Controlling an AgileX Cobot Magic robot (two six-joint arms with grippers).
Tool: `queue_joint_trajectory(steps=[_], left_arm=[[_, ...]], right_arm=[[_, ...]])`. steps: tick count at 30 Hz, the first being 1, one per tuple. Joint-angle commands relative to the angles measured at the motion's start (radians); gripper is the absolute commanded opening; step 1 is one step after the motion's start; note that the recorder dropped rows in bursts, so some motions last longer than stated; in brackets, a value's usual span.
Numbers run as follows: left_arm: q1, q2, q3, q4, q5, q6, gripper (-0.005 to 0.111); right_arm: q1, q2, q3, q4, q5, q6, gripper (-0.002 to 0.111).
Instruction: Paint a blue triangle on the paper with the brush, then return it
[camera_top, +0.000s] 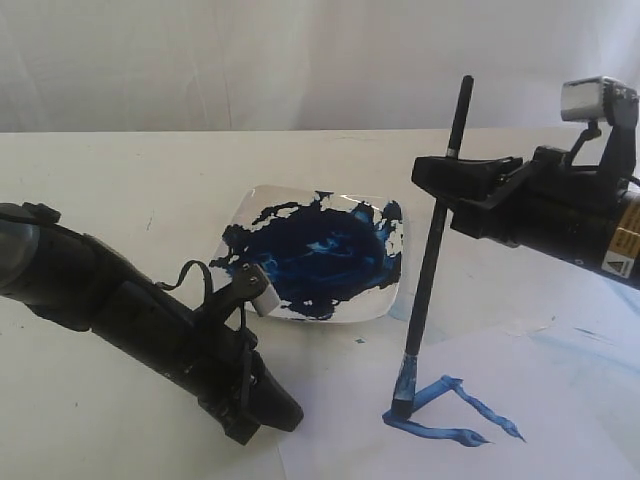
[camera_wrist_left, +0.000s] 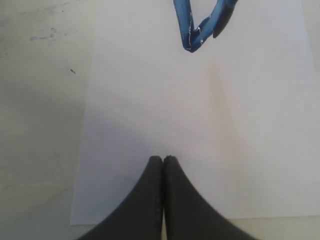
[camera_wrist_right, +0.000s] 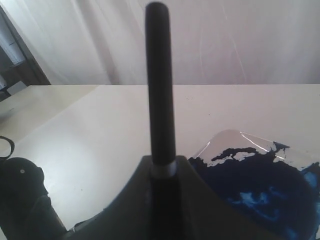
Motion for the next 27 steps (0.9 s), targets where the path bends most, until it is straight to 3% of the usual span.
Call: queue_joint_trajectory(steps=[1, 27], left_arm=[[-0.006, -0.001, 0.003, 0.003, 0.017, -0.003, 0.0], [-0.006, -0.001, 0.003, 0.003, 0.017, -0.003, 0.0]], right_arm=[[-0.002, 0.003, -0.006, 0.026, -0.016, -0.022, 0.0], [-0.002, 0.078, -0.006, 0.08, -0.035, -0.051, 0.0]])
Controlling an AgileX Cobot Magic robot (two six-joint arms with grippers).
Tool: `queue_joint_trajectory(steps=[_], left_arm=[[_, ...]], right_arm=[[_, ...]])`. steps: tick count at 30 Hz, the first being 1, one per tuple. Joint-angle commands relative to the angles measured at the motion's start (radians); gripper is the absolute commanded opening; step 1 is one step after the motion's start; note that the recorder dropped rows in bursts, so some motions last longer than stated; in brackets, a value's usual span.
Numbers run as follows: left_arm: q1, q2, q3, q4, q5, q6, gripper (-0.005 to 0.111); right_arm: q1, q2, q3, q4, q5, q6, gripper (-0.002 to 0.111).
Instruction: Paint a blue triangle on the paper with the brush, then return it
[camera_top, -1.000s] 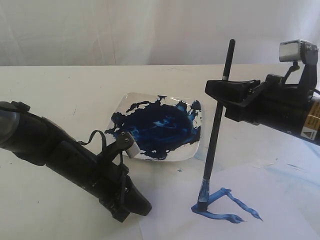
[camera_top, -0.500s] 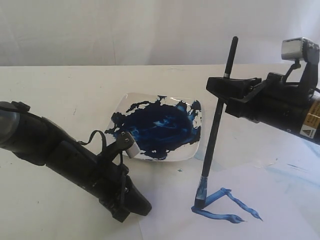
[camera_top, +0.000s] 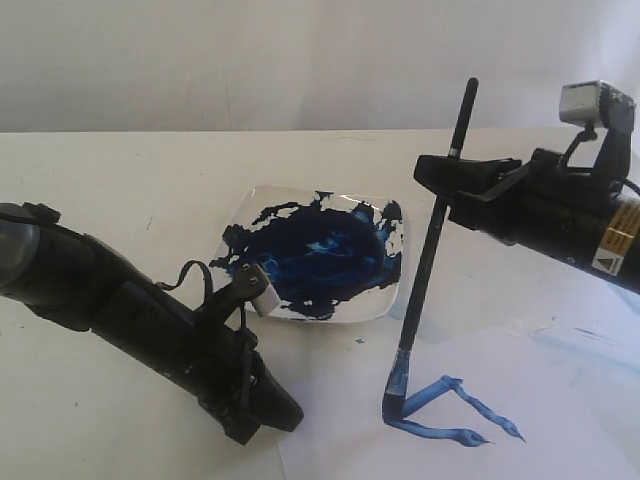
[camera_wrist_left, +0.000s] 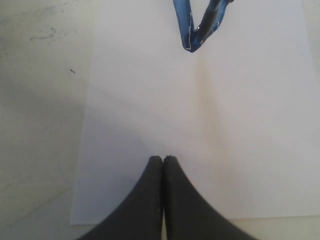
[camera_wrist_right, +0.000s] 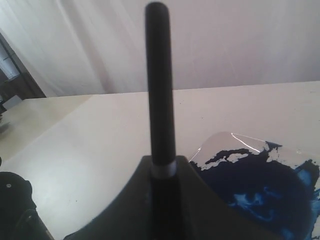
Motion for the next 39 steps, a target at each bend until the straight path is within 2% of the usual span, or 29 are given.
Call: queue_joint_trajectory(steps=[1, 12, 39], left_arm=[[-0.006, -0.001, 0.003, 0.003, 0.017, -0.003, 0.0], [-0.006, -0.001, 0.003, 0.003, 0.017, -0.003, 0.0], [-0.006, -0.001, 0.003, 0.003, 0.017, -0.003, 0.0]], right_arm=[[-0.002, 0.025, -0.006, 0.011, -0.012, -0.015, 0.0], [-0.002, 0.027, -0.006, -0.004, 0.018, -0.06, 0.0], [-0.002, -0.04, -0.006, -0.064, 0.116, -0.005, 0.0]])
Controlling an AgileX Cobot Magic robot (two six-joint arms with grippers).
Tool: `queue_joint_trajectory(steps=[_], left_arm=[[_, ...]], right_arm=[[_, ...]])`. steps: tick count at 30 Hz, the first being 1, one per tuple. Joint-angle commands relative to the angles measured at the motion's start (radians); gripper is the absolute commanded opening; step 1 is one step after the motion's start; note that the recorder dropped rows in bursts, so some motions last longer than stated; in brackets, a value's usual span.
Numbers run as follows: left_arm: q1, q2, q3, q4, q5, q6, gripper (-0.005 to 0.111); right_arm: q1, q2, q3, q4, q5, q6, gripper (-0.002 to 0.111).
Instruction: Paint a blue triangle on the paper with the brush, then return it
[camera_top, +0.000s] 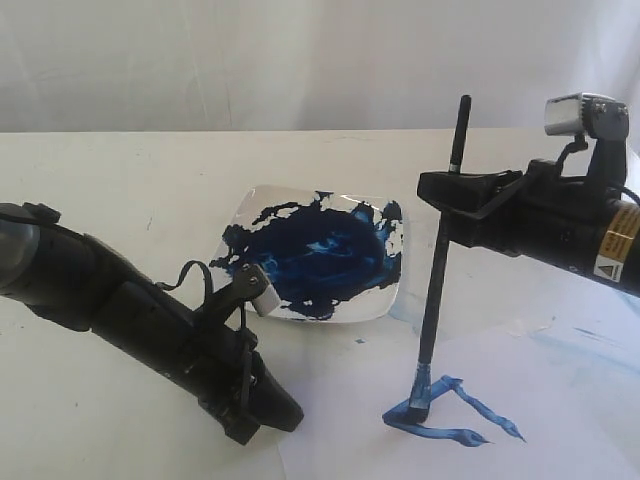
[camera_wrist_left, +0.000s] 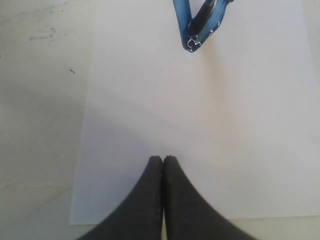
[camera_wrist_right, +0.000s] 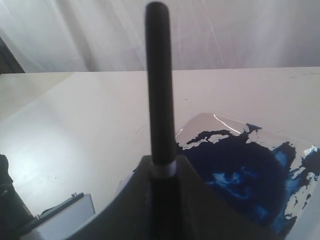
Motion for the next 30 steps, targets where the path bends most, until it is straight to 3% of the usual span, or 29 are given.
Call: queue_joint_trajectory(steps=[1, 30], left_arm=[[-0.006, -0.001, 0.003, 0.003, 0.017, -0.003, 0.0], [-0.006, -0.001, 0.003, 0.003, 0.017, -0.003, 0.0]], right_arm=[[-0.002, -0.026, -0.006, -0.011, 0.038, 0.008, 0.0], [-0.002, -0.078, -0.006, -0.057, 0.213, 0.026, 0.0]])
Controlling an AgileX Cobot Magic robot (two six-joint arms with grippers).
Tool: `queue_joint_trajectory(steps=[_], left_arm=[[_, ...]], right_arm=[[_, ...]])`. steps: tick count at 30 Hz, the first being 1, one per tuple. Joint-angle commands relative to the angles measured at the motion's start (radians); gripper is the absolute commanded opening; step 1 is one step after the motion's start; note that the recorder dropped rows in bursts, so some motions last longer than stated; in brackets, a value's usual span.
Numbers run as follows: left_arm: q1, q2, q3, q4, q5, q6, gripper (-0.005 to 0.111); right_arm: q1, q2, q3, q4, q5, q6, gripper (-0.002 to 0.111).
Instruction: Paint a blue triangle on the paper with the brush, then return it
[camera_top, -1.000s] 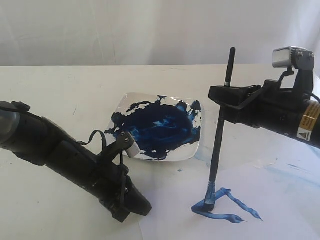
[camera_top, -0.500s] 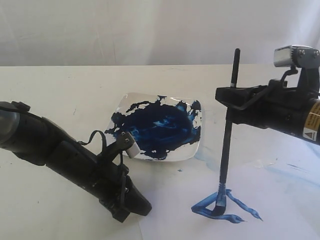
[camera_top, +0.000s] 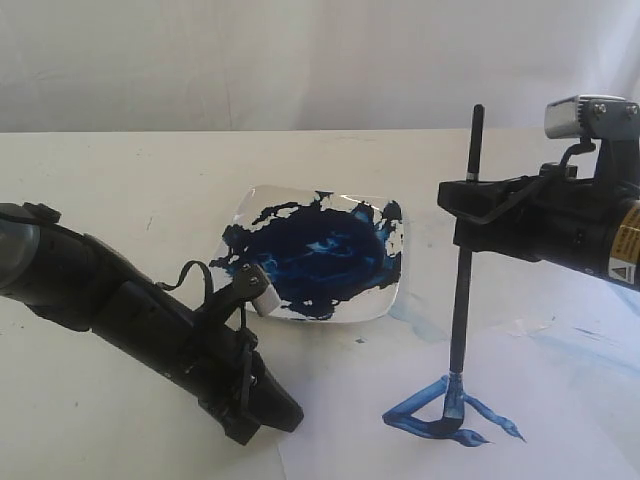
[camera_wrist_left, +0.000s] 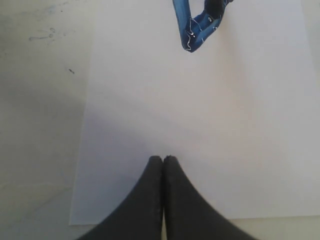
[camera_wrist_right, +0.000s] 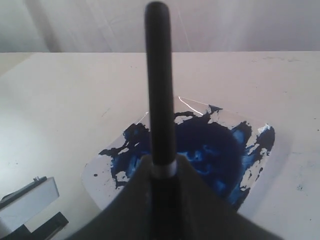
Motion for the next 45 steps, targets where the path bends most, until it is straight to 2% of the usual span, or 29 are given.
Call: queue_joint_trajectory(steps=[1, 20, 45], left_arm=[[-0.006, -0.001, 0.003, 0.003, 0.017, -0.003, 0.0], [-0.006, -0.001, 0.003, 0.003, 0.017, -0.003, 0.0], [-0.006, -0.001, 0.003, 0.003, 0.017, -0.003, 0.0]], right_arm=[[-0.002, -0.009, -0.006, -0.014, 0.042, -0.002, 0.0], [-0.002, -0.086, -0.006, -0.014, 0.212, -0.002, 0.0], [-0.002, -0.156, -0.006, -0.014, 0.325, -0.002, 0.0]])
